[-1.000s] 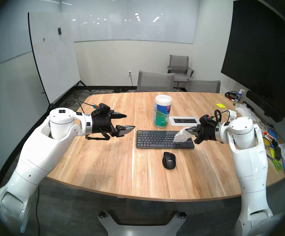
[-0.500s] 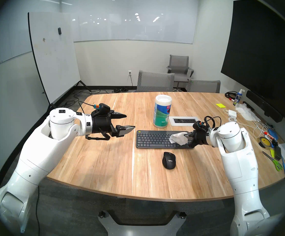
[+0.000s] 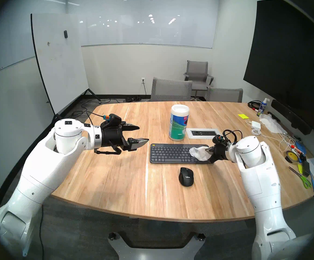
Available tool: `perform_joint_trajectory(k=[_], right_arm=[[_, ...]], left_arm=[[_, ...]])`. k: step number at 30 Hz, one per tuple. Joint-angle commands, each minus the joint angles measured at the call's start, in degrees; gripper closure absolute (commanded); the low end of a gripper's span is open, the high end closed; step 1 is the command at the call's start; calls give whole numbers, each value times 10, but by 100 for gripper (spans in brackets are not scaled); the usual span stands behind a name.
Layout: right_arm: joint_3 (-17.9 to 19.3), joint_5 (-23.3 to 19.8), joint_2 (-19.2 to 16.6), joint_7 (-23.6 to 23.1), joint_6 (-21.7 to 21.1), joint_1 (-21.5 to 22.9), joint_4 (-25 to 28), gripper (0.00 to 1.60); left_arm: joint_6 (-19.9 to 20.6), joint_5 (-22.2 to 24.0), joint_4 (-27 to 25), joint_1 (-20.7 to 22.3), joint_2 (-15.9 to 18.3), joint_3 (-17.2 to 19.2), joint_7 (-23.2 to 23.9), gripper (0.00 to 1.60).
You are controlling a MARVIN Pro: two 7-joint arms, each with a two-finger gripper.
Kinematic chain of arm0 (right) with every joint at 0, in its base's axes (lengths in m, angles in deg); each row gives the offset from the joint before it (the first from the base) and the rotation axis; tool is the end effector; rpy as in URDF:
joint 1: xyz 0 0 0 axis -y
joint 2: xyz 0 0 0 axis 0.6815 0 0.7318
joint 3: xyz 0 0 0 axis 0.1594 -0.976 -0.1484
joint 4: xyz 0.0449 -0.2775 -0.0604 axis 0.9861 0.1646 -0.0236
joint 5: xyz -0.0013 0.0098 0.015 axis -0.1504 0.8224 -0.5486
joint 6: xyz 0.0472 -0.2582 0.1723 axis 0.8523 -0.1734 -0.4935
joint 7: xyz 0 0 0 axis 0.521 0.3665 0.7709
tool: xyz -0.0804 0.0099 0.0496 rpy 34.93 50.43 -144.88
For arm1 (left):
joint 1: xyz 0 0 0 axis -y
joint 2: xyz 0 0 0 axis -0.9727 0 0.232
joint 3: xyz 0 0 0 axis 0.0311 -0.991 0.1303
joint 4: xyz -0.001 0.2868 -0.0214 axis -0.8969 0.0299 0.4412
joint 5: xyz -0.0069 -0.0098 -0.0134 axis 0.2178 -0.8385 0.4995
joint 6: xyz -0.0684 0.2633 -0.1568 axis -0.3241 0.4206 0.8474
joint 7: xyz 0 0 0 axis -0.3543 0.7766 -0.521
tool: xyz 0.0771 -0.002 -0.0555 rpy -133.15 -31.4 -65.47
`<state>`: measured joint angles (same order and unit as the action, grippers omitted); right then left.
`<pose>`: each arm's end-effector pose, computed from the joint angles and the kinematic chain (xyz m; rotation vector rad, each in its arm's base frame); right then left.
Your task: Wipe the keyboards and mice with a disinfecting wipe, then set the wipe down
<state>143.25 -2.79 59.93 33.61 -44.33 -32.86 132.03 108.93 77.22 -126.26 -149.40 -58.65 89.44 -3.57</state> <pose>0.4599 -0.0927 -0.2537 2.5820 1.0412 1.2960 0.4237 0.0171 -0.1608 1.8461 -1.0743 1.3950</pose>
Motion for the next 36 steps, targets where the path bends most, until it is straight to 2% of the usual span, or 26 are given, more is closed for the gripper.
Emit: perform_joint_trajectory(k=[1,10,22,28,33,36], right_arm=[[3,6,5,21,5,34,-20,160],[7,15,8,31,9,47,-45,160],[23,29,18,62,11,99,-110,160],[28,31,20,69,18,111,-124,160],[27,27,17,49,28,90,-104,160],[25,24,16,31,28,65,-73,160]], left_arm=[[-1,1,-6,4,1,4,0,0],[-1,1,-6,4,1,4,0,0],[-1,1,-6,4,1,4,0,0],[-1,1,-6,4,1,4,0,0],[-1,1,-6,4,1,4,0,0],[-1,1,-6,4,1,4,0,0]])
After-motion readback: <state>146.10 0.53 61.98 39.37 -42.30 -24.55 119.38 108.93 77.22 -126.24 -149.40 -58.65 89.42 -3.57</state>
